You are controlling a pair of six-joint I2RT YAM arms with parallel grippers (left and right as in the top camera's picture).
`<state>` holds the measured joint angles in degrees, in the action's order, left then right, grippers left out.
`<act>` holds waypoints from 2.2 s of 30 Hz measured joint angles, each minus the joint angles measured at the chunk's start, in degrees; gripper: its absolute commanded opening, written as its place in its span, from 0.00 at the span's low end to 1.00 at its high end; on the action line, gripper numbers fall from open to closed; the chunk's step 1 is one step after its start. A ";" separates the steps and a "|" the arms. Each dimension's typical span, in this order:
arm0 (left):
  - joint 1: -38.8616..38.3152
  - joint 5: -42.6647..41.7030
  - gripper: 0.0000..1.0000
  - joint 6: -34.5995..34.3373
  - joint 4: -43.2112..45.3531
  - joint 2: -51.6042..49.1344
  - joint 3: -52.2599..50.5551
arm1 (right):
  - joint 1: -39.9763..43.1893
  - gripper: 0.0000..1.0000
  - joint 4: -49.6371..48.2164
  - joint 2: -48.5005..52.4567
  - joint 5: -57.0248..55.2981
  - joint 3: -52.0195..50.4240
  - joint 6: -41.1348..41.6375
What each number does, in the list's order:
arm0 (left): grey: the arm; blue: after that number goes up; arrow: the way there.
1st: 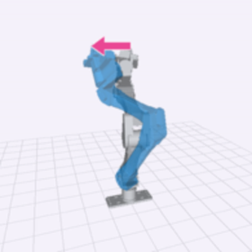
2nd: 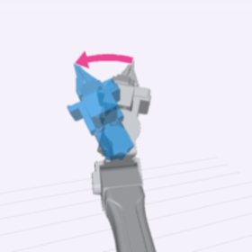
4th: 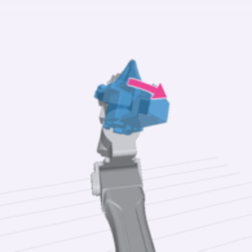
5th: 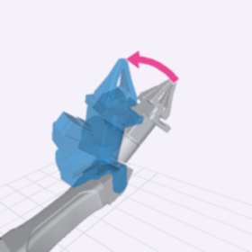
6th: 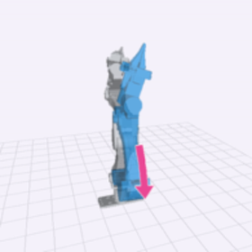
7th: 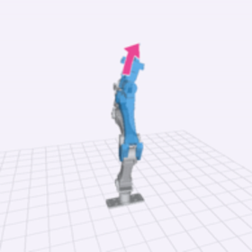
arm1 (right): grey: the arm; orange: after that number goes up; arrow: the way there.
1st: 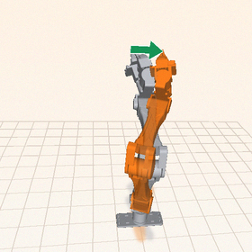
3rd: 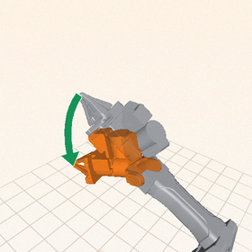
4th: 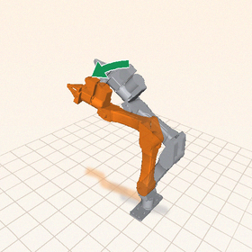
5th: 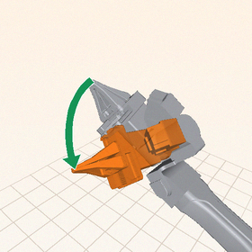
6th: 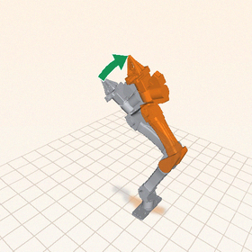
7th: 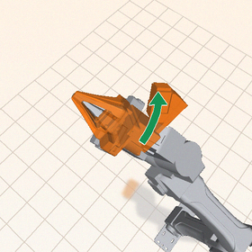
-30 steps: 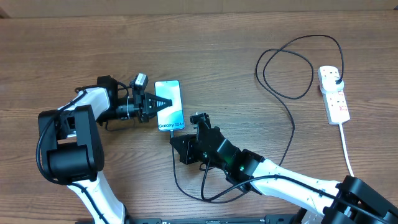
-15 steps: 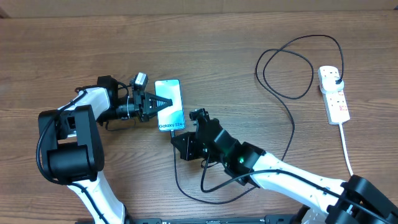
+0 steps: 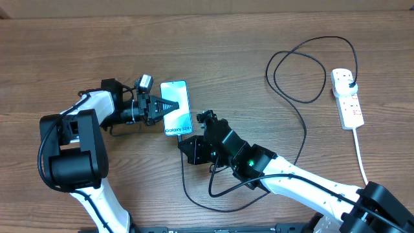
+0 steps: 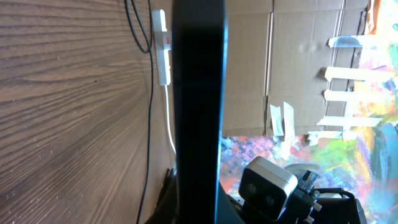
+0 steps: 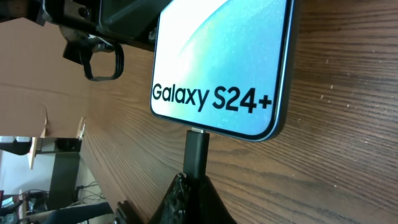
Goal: Plug charger to phone and switch on socket
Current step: 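Release the plug and raise the right gripper beside the phone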
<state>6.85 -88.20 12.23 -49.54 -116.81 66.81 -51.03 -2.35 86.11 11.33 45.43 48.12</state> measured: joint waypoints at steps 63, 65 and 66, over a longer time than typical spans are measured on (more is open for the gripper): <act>-2.16 2.45 0.04 1.33 -2.08 -0.46 -0.87 | 21.16 0.72 2.91 0.79 18.38 2.80 -3.89; -2.19 2.25 0.04 1.33 -2.34 -0.46 -0.87 | 22.84 0.64 5.51 0.79 21.90 2.84 -4.33; -2.19 2.14 0.04 1.33 -2.43 -0.46 -0.87 | 23.17 0.61 6.56 0.79 23.15 2.82 -4.96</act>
<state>4.67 -86.06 13.56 -51.96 -117.27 65.93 -27.86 4.21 86.89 34.48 48.25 43.16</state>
